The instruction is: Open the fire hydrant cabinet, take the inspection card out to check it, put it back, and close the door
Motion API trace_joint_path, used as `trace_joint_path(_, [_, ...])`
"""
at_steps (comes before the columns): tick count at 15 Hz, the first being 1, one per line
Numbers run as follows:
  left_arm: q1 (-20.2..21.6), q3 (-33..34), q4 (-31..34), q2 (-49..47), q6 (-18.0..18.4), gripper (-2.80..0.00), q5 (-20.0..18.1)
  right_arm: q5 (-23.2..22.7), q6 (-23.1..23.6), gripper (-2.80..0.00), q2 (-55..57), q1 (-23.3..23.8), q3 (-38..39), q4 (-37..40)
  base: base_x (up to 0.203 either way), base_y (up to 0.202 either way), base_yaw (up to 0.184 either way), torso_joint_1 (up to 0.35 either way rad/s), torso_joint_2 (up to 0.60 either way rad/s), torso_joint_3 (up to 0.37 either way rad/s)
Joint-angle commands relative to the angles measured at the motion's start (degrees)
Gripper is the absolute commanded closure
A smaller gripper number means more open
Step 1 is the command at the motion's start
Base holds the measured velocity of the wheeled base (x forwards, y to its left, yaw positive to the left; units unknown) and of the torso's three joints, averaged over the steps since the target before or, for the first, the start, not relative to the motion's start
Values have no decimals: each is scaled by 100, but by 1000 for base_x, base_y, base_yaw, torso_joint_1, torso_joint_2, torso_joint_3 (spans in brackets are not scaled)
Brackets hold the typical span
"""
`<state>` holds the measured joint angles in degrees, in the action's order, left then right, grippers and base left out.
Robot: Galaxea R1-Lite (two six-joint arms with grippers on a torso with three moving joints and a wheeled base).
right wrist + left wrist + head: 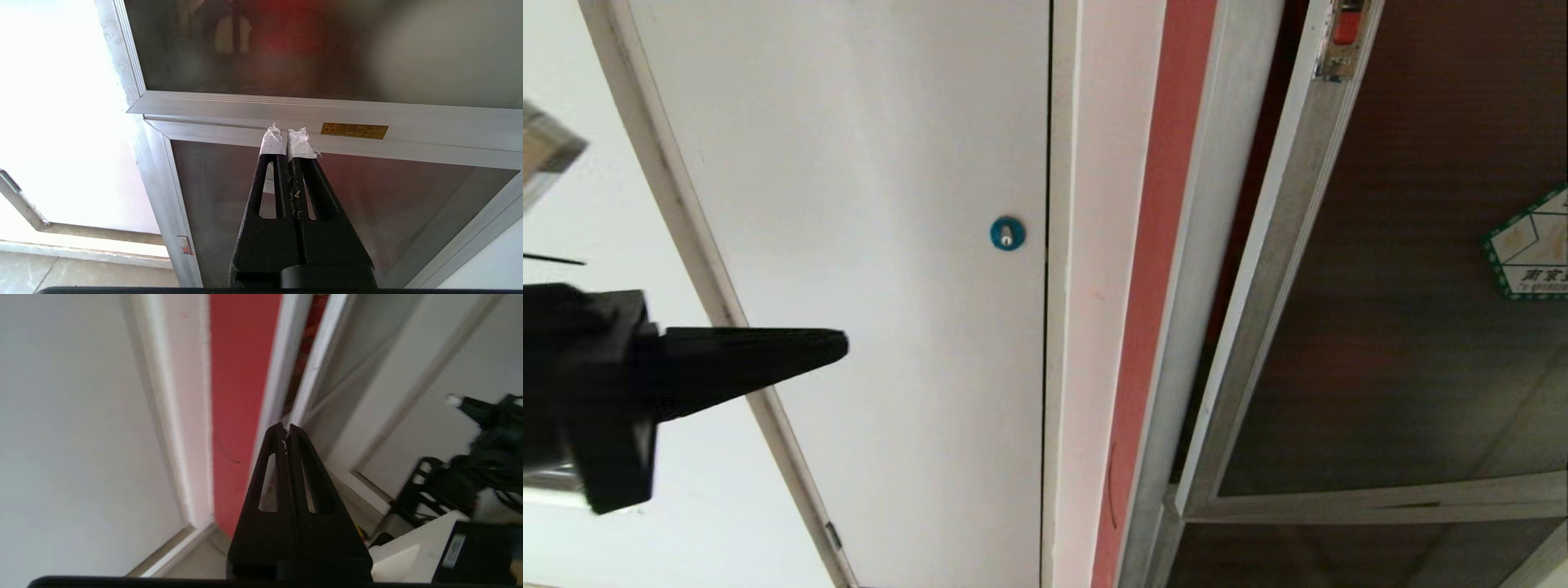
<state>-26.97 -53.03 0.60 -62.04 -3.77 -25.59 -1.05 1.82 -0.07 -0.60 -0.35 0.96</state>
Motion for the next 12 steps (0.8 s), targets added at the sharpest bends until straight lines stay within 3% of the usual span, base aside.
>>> trace_joint_path(1, [-115, -496, -3, -923, -2, 0, -389, -1, 3, 0, 7, -2, 0, 0, 0, 0, 0, 0, 0, 0])
trace_joint_path(4, [-141, -1008, -7, -1354, -1, 0, -1030, -1, 3, 0, 7, -2, 0, 0, 0, 0, 0, 0, 0, 0])
trace_joint_path(12, [-150, -1642, -3, -1880, -1, 0, -1153, -1, 3, 0, 7, -2, 0, 0, 0, 0, 0, 0, 0, 0])
